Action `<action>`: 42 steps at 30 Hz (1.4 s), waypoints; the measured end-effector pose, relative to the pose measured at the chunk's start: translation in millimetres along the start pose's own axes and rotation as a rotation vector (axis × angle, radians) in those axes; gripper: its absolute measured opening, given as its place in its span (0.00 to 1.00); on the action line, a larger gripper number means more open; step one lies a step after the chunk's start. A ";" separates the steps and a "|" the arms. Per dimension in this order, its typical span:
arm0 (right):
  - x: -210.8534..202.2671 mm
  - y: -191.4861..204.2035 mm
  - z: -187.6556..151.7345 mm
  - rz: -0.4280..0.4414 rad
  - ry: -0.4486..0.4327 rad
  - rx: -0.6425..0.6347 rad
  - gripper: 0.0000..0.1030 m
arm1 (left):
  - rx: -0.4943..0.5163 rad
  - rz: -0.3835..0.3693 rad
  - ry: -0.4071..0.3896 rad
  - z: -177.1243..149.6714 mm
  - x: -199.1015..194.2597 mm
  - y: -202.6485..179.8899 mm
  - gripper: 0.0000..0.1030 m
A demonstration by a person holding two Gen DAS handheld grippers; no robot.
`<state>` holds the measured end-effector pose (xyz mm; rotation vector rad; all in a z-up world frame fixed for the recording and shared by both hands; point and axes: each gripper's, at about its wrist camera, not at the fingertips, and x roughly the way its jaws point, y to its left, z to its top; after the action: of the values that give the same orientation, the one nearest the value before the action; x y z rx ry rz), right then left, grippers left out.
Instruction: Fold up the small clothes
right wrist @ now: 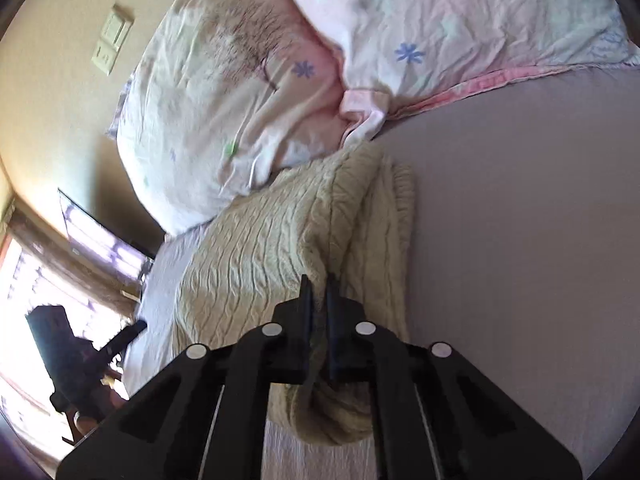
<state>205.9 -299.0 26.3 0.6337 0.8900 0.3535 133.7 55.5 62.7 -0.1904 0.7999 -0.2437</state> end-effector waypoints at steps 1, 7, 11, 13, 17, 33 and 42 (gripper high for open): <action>-1.1 -2.1 -1.0 0.005 -0.002 0.011 0.06 | 0.008 0.031 0.011 -5.5 -0.2 -3.2 0.95; -36.2 18.8 -37.8 -0.070 -0.039 -0.065 0.67 | 0.080 0.117 0.068 -36.7 3.5 -22.0 0.99; -52.1 50.2 -81.5 -0.288 -0.068 -0.253 0.98 | 0.155 0.207 0.155 -53.1 22.9 -37.2 0.99; -42.5 65.0 -99.6 -0.394 -0.055 -0.350 0.98 | 0.162 0.209 0.174 -58.5 30.7 -40.7 0.99; -17.3 73.0 -120.3 -0.426 0.026 -0.397 0.98 | 0.151 0.198 0.202 -64.0 39.4 -42.1 0.99; 6.5 69.7 -134.1 -0.564 0.064 -0.381 0.98 | 0.151 0.246 0.254 -65.3 46.0 -45.5 0.99; 5.7 68.9 -133.5 -0.574 0.060 -0.369 0.98 | 0.150 0.246 0.250 -64.8 46.4 -45.6 0.99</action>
<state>99.6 -194.9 5.0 0.0142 0.9906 0.0124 111.2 -6.3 -1.4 0.0826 1.0395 -0.0945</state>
